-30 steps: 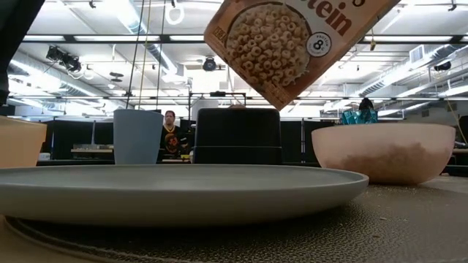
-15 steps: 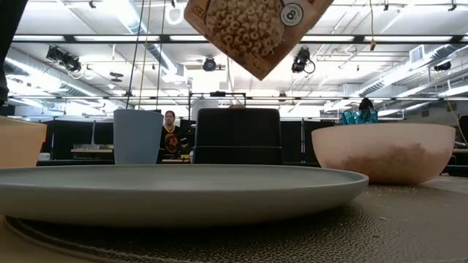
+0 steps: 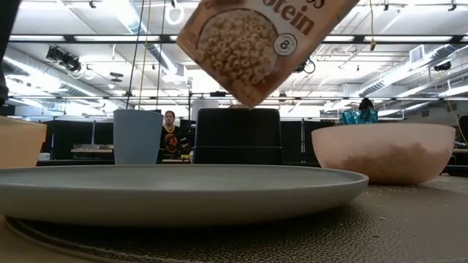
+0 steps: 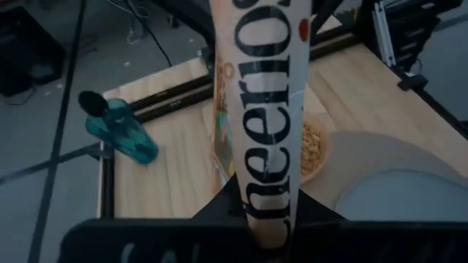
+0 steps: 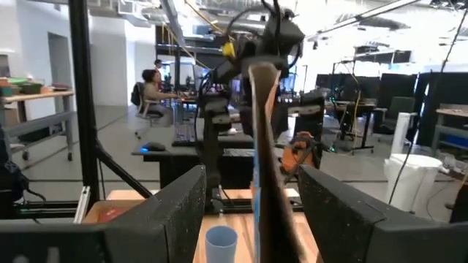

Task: Arrange a breakfast setting
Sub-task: Pour the cereal from the yellow cereal box into the orange bowl, then put the red apple on the blue plate

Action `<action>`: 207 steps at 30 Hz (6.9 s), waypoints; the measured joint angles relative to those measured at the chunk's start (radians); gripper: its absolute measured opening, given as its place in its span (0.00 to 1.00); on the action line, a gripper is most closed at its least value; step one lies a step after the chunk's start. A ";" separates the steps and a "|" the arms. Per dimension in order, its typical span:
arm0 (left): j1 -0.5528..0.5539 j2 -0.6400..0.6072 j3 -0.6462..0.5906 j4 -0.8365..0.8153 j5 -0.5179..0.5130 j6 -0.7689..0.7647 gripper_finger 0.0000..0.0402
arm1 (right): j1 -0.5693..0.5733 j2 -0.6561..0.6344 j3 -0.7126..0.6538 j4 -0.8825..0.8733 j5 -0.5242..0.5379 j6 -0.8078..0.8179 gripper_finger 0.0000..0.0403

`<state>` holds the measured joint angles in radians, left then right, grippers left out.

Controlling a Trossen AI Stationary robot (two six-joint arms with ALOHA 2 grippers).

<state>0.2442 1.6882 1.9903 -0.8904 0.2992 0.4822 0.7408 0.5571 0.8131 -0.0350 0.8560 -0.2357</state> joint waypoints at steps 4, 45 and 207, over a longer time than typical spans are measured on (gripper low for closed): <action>0.043 -0.130 -0.216 0.141 0.005 -0.019 0.03 | 0.043 -0.001 0.000 0.131 0.006 -0.114 0.56; 0.106 -1.140 -1.288 0.684 -0.815 -0.383 0.03 | -0.009 0.234 -0.067 0.149 0.161 0.040 0.55; -0.542 -0.865 -1.463 0.814 -0.729 -0.556 0.71 | -0.313 0.540 -0.402 0.441 -0.102 0.438 0.52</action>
<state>-0.2983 0.8234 0.5274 -0.0765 -0.4294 -0.0735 0.4274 1.0973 0.4109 0.4065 0.7540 0.2026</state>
